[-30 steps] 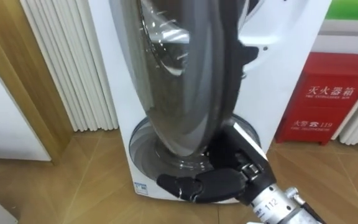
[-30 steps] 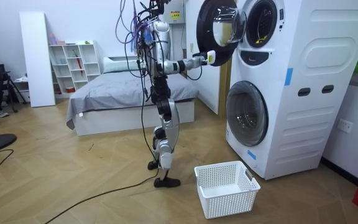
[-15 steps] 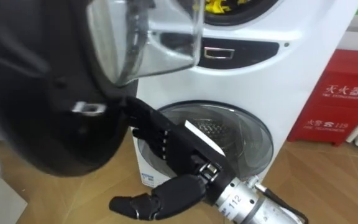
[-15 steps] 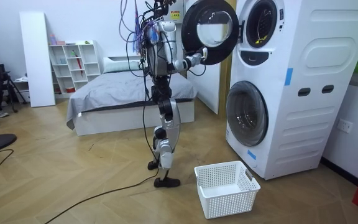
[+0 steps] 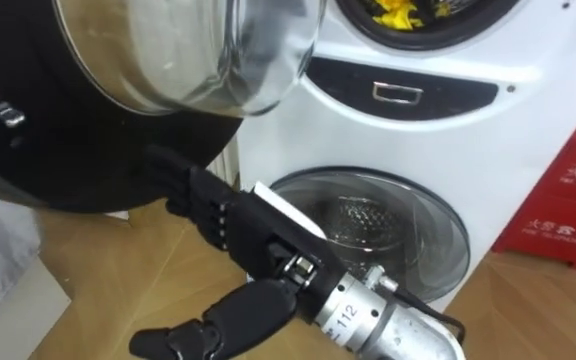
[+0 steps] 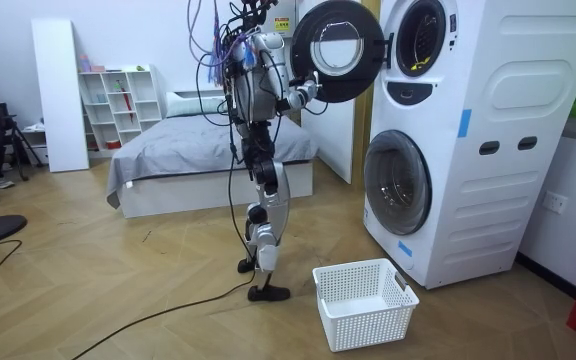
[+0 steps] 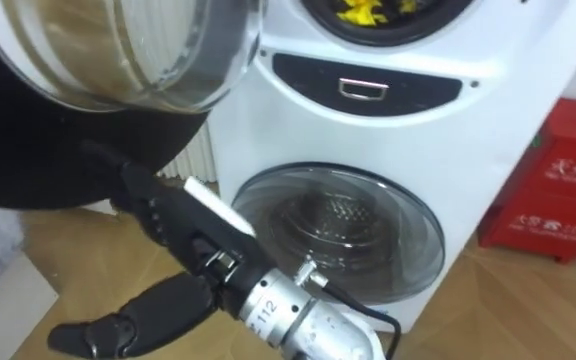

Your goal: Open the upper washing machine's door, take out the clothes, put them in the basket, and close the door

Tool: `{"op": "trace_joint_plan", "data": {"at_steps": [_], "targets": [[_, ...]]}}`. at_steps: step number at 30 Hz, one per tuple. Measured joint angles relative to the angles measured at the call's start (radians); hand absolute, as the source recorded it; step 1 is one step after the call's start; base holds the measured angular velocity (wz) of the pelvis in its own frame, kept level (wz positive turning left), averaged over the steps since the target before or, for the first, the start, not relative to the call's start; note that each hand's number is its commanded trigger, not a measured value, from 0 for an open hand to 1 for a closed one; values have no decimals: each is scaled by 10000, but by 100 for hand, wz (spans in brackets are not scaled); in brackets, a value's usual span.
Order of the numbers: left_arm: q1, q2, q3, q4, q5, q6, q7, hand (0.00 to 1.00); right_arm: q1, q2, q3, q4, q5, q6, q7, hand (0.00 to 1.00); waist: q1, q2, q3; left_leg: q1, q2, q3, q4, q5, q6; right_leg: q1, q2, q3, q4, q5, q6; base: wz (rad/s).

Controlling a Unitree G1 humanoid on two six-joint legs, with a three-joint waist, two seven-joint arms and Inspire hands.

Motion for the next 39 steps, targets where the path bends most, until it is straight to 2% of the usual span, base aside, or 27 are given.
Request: {"op": "trace_joint_plan", "data": {"at_steps": [12,15,18,20,24,28,30,31,32,35,37,39], "targets": [[-12,-50,7,-4,-18,209,2,0,-249,-5,337,403,0,23,-23,0,-16,14,7,2,-57,-226,-14,20,32,53,-33,-69,12,-14,22,3],[-30,-79,17,4,-12,225,68,0,-249,-45,270,404,-198,23,-181,0,-113,32,18,-33,-62,-230,-15,19,32,51,-33,-95,7,-18,29,4],[-14,-116,24,-1,-28,282,184,0,-160,-248,155,413,-401,23,-475,0,-269,56,24,-20,-61,-226,-10,18,32,77,-37,-117,7,-18,29,2],[20,-152,40,0,-123,297,191,0,-25,-352,-245,477,-927,36,-679,0,-492,92,35,35,-66,-250,-5,18,33,155,-45,-154,-1,-18,30,6],[198,-241,372,1,-151,295,192,0,467,-499,-1242,456,-1780,41,-1162,0,-907,116,-2,53,-70,-221,-3,19,34,163,-48,-123,3,-18,30,-2],[462,-311,884,6,-172,278,199,0,888,-744,-2742,359,-2279,40,-1841,0,-1515,119,-43,145,-74,-177,-41,19,35,175,-38,-30,5,-18,30,-6],[558,-324,1003,0,-227,263,199,0,1051,-862,-3430,393,-2678,-9,-2419,0,-1767,137,-121,205,-74,-186,-37,21,37,227,-38,7,9,-18,30,-2],[615,-320,1059,1,-283,265,200,0,1212,-995,-3810,396,-2913,-10,-2713,0,-1941,121,-187,254,-73,-195,-17,22,37,241,-55,33,10,-19,31,-7],[655,-326,1228,3,-313,274,200,0,1315,-1222,-4183,396,-3161,-6,-2887,0,-2095,110,-198,319,-73,-199,-22,22,38,266,-55,52,11,-19,32,-9],[650,-307,1665,-2,-319,280,204,0,1321,-1786,-5117,389,-3387,18,-3444,0,-2227,27,-203,380,-63,-62,-35,25,40,283,-54,178,26,-23,38,-13],[582,-282,1806,-26,-426,278,210,0,1316,-1847,-5564,390,-3478,20,-3740,0,-2252,-114,-151,441,-44,52,-31,25,39,301,-52,303,30,-27,38,-21],[515,-272,1803,-47,-594,276,215,0,1307,-1865,-5785,389,-3479,74,-4002,0,-2268,-261,-149,492,-37,105,-32,25,38,304,-29,418,19,-43,37,-15]]}}
